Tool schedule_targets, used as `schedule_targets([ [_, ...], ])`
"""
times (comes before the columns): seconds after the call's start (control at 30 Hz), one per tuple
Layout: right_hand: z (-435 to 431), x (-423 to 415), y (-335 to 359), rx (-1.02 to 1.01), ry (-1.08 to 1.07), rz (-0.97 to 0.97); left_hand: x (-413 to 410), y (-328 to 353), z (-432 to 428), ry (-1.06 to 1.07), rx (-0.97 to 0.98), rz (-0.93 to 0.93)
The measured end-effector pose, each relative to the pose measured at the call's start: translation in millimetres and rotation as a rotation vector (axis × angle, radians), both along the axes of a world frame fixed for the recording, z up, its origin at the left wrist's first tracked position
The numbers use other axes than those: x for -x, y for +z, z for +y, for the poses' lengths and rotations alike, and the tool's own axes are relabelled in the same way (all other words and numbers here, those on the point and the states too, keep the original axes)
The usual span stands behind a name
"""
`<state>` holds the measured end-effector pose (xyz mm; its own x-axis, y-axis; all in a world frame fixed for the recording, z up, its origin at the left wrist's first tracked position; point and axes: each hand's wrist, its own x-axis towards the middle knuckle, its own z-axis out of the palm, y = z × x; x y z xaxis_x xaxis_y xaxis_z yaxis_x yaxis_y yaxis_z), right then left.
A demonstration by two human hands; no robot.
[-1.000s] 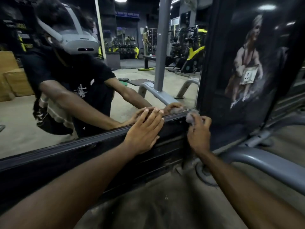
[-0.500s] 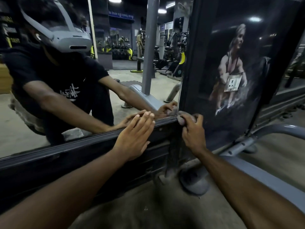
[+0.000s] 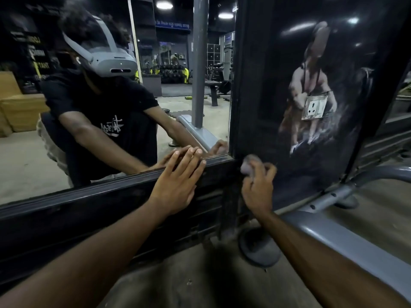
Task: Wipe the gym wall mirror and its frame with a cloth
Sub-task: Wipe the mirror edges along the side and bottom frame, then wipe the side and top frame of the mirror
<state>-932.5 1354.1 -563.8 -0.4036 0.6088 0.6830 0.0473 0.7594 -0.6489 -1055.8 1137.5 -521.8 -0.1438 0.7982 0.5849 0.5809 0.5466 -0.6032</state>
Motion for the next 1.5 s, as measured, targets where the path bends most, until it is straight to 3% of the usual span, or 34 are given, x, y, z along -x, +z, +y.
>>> schedule_targets([
  [0.2, -11, 13, 25, 0.034, 0.087, -0.048, -7, 8, -4, 0.051, 0.062, -0.041],
  [0.43, -43, -12, 4, 0.069, 0.218, -0.345, -22, 10, -34, 0.074, 0.066, -0.222],
  [0.67, -67, -40, 73, 0.108, 0.182, -0.422, -43, 89, -75, 0.001, -0.024, -0.434],
  [0.9, -105, -65, 262, 0.058, 0.238, -0.551, -72, 275, -98, 0.03, -0.134, -0.685],
  [1.07, -140, -86, 438, -0.031, 0.256, -0.519, -95, 448, -132, 0.076, -0.171, -0.79],
  [1.33, -144, -97, 713, -0.15, 0.275, -0.32, -104, 707, -136, 0.096, -0.159, -0.602],
  [1.5, -99, -89, 870, -0.191, 0.17, -0.175, -96, 852, -86, -0.007, -0.32, -0.411],
])
